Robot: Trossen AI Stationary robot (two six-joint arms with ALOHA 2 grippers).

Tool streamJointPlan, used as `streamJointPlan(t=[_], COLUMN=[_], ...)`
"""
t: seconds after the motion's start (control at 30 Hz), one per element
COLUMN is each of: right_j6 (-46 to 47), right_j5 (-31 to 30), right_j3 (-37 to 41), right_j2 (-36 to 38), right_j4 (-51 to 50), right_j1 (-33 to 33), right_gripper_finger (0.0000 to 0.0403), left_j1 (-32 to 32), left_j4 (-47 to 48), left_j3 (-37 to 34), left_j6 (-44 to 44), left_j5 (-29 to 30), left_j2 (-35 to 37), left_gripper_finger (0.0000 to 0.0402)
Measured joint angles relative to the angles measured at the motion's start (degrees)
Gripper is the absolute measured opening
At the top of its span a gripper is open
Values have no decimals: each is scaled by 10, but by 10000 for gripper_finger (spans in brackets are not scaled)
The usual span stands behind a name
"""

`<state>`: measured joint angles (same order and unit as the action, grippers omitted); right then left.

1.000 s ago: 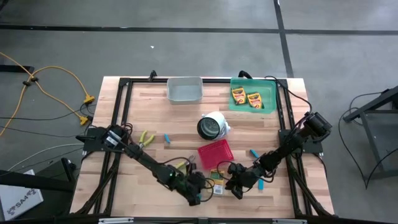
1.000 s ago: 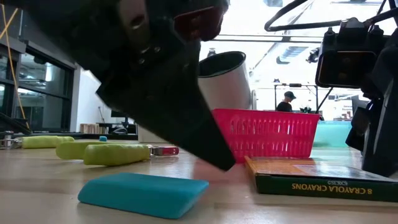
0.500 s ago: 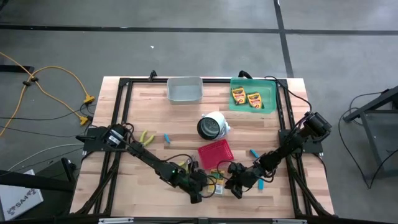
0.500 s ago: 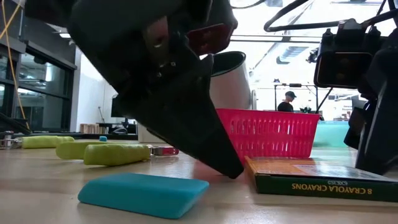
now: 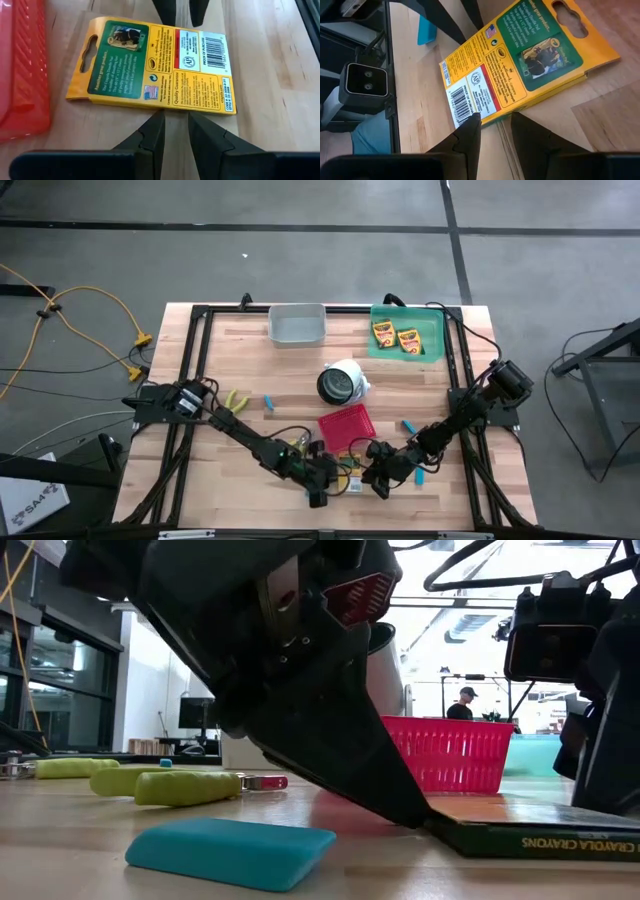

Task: Pick & Place School Supplies
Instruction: Put the yellow crayon box into the green bin

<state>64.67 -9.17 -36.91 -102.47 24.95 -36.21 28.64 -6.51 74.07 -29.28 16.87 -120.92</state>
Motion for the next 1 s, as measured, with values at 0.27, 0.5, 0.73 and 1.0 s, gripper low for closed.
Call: streamJointPlan(t=[0.27,0.5,0.73,1.0], right_j6=[3,3,3,2], right_j5=[1,2,5,5], right_j3=[1,1,1,1], right_j2=[0,0,0,0], right_j4=[-1,1,6,10], right_j1=[0,0,0,0], right_gripper_finger=[103,103,103,103], left_j1=[0,0,-2,-4], left_j4=[-41,-64,-103,-106], left_j3=[0,5,7,7], left_j6=[28,40,60,70], left_j5=[7,7,15,25], left_j2=[0,0,3,3], left_gripper_finger=[81,81,81,81])
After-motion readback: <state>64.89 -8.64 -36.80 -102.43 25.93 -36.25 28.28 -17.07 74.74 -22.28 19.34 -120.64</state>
